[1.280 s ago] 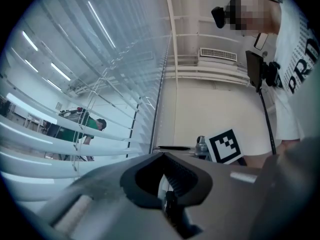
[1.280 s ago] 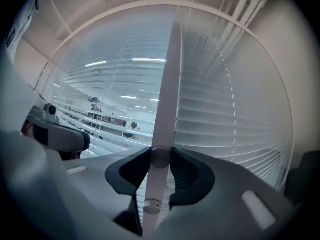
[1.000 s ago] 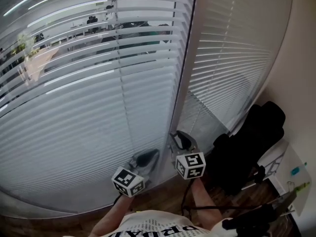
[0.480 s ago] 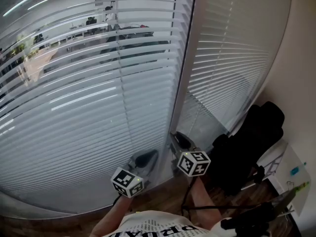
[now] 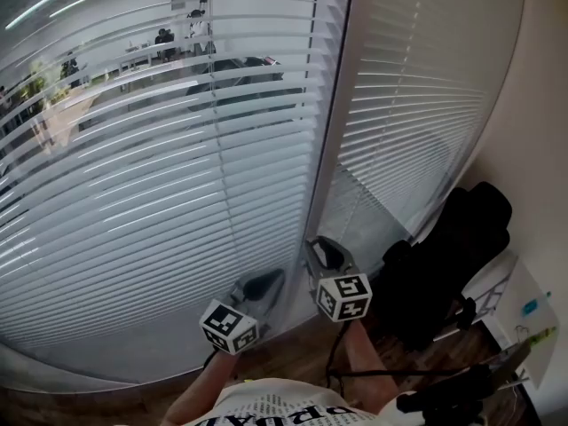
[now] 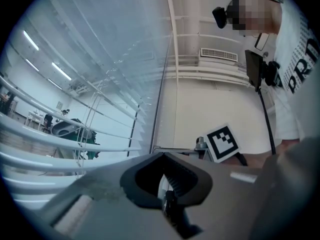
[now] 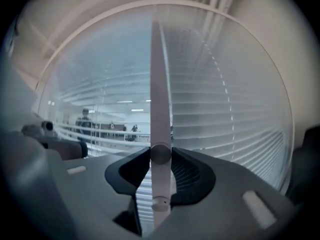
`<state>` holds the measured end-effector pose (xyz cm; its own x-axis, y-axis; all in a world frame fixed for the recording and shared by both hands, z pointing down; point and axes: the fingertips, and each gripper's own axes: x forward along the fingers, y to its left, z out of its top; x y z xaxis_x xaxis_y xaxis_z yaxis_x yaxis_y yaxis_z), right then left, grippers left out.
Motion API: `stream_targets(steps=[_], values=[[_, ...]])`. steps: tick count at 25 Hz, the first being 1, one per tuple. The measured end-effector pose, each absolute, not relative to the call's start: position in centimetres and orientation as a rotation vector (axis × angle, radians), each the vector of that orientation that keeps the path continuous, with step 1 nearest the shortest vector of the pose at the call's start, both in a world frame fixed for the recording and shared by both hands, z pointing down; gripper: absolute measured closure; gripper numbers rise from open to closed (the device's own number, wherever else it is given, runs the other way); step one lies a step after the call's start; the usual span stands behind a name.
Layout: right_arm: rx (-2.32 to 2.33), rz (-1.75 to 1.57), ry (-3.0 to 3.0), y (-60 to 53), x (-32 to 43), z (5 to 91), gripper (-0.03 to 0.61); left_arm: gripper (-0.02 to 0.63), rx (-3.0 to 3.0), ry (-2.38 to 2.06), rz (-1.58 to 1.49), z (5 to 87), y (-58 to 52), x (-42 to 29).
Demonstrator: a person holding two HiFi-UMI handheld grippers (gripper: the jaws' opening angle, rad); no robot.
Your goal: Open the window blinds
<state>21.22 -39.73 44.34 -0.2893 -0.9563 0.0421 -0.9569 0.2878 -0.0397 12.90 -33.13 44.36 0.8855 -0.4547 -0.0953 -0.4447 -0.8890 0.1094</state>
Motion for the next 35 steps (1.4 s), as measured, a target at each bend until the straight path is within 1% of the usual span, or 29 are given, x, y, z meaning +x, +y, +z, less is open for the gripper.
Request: stream_targets(steps=[2, 5, 13, 19, 25, 35], values=[[1.806, -0.125, -2.393, -39.6, 20.9, 44.0, 0.425, 0.621, 2.967, -0.717, -0.183, 44.3, -33.4, 12.8], [1.758, -0.316, -2.294, -39.6, 20.2, 43.1, 0.425, 0.621, 2.967, -0.716, -0.189, 44.3, -33.6, 12.9], [1.685, -0.503, -2.185, -39.7, 19.7, 43.4, 0.436, 0.621, 2.965, -0.710, -0.185, 44.4, -33.4, 13.1], [1.697, -0.431, -2.261, -39.6, 19.8, 43.4, 0.439, 0.621, 2.956, -0.717, -0.187, 44.5, -33.4, 12.8], [1.711, -0.254, -2.388, -39.7, 20.0, 43.5, 0.442, 0.621, 2.944, -0.720, -0.193, 44.6, -33.5, 12.7], [1.774, -0.056, -2.470, -39.8, 20.7, 43.8, 0.443, 0.621, 2.932, -0.713, -0.206, 44.7, -33.6, 12.6]])
